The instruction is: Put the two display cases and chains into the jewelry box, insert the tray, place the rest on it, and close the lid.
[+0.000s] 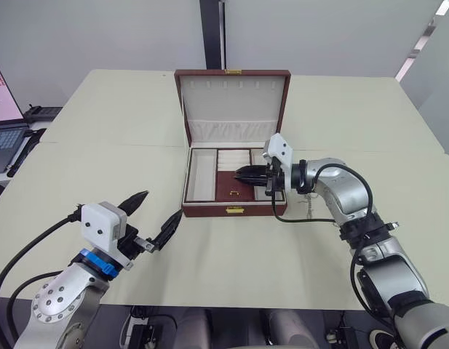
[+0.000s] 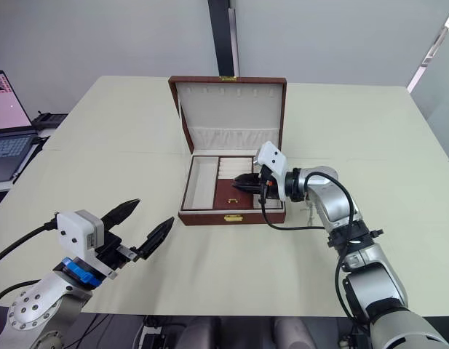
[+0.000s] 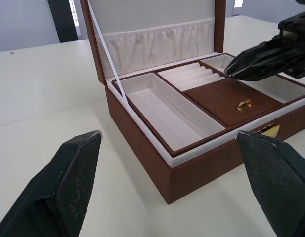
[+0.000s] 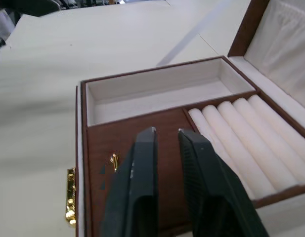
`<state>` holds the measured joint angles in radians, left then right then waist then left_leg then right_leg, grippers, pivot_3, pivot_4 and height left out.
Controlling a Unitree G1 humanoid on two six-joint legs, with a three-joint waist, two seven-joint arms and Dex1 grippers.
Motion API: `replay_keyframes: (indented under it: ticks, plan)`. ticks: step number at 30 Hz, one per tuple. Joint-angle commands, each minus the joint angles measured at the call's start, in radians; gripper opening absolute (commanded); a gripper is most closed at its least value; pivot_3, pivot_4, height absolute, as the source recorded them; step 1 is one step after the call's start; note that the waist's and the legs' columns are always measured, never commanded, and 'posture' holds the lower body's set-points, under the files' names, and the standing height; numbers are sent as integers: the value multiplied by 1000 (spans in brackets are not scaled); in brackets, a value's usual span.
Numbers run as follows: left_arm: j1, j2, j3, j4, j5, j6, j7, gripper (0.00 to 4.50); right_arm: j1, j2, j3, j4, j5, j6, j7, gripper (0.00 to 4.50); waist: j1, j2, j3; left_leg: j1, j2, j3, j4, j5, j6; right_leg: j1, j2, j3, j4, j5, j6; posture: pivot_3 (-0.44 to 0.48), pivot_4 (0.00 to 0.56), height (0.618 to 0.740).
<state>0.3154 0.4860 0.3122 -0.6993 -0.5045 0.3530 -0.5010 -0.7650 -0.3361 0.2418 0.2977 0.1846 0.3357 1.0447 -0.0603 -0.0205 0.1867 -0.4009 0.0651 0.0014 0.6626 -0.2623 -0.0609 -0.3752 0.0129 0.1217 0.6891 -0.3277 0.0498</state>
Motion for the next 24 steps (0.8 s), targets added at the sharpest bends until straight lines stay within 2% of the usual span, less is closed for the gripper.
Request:
replay_keyframes:
  ticks: [1, 6, 10, 14, 17, 24]
  plan:
    - [-8, 12, 8, -10, -13, 0, -9, 4500, -2, -1, 23, 29, -42, -47, -8, 7, 0, 0, 0, 0, 0, 0, 0, 0, 0, 0, 0, 0, 0, 0, 0, 0, 150, 740]
    - [-22, 14, 8, -3, -11, 6, -18, 4500, 8, -2, 35, 40, -60, -59, 7, 7, 0, 0, 0, 1, 0, 0, 0, 0, 0, 1, 0, 0, 0, 0, 0, 0, 150, 740]
    - [-30, 24, 8, 8, -16, 9, -35, 4500, -4, 11, -52, -13, 45, -14, 22, 7, 0, 0, 0, 1, 0, 0, 0, 0, 0, 1, 0, 0, 1, 0, 0, 0, 150, 740]
    - [-53, 55, 22, 50, -29, 28, -62, 4500, 11, -33, -135, -99, 125, 7, 42, 7, 1, 0, 0, 0, 0, -1, 0, 0, 0, 1, 0, -1, 0, 0, 0, 0, 150, 740]
    - [-91, 110, 61, 110, -65, 61, -105, 4500, 53, -106, -208, -124, 157, 12, 40, 549, 6, 0, 0, 0, 0, -1, 0, 0, 0, 1, 0, -1, 0, 0, 0, 0, 150, 740]
    - [-143, 262, 151, 317, -101, 79, -263, 4500, 210, -337, -365, -133, 203, 98, 51, 2471, 4, -1, 0, 0, 0, 1, 0, 0, 0, 1, 0, -1, -2, 0, 0, 0, 150, 740]
